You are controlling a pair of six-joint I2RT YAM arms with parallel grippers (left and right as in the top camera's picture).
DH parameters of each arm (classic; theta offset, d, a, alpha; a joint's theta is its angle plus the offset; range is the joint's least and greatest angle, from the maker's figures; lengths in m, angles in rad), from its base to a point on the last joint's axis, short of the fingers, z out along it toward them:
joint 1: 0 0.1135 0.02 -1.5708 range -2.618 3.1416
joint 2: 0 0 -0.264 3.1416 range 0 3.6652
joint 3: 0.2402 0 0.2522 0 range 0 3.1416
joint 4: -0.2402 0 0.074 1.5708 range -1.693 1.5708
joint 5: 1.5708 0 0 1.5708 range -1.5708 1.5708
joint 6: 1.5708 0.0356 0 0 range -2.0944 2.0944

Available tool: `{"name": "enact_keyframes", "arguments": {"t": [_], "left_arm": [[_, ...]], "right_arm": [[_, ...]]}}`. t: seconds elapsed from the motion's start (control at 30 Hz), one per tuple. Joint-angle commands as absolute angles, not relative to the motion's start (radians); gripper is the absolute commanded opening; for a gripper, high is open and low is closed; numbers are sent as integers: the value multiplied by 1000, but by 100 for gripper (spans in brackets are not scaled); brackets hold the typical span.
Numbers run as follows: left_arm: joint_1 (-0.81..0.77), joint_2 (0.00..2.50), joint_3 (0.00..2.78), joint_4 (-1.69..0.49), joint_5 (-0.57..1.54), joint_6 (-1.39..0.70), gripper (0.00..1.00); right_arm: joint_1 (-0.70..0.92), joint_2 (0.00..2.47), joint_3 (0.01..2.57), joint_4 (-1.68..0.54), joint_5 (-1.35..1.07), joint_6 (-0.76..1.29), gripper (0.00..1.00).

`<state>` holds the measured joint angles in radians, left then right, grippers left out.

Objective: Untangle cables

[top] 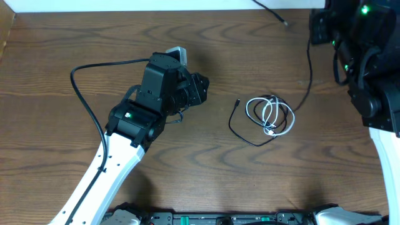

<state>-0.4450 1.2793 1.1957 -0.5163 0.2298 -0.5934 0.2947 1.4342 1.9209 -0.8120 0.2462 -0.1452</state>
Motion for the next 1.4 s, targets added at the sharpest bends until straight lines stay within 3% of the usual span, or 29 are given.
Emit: {"name": "enact_keyframes", "arguments": {"t": [0.0,0.17,0.27,0.37,0.53,0.73,0.93,1.07,1.2,1.37], "left_arm": [[-444,1274,1208,-516,227,-572,45],[-444,1274,1208,-523,227,-572,45],[-444,1274,1208,-524,227,-572,45],[-444,1274,1208,-522,226,-572,45],[-444,1274,1208,-511,223,-569,45],[-444,1274,1208,-516,223,-569,45],[-444,1274,1208,-519,223,-569,45],[-444,1274,1208,-518,223,-569,45],[-444,1274,1208,-512,223,-569,45],[-444,1274,1208,-511,223,-569,45]], "right_arm": [[286,1470,1927,-910,313,-351,1],[253,1499,1927,-891,625,-232,1],[247,1498,1927,-910,499,-297,1],[247,1497,1927,-1130,208,-463,1],[210,1526,1926,-1348,138,-346,1],[147,1517,1929,-1184,579,-113,1],[102,1466,1930,-861,715,-115,1],[99,1417,1930,-745,495,-261,1],[99,1395,1930,-934,118,-422,1],[99,1425,1930,-1256,56,-422,1]]}}
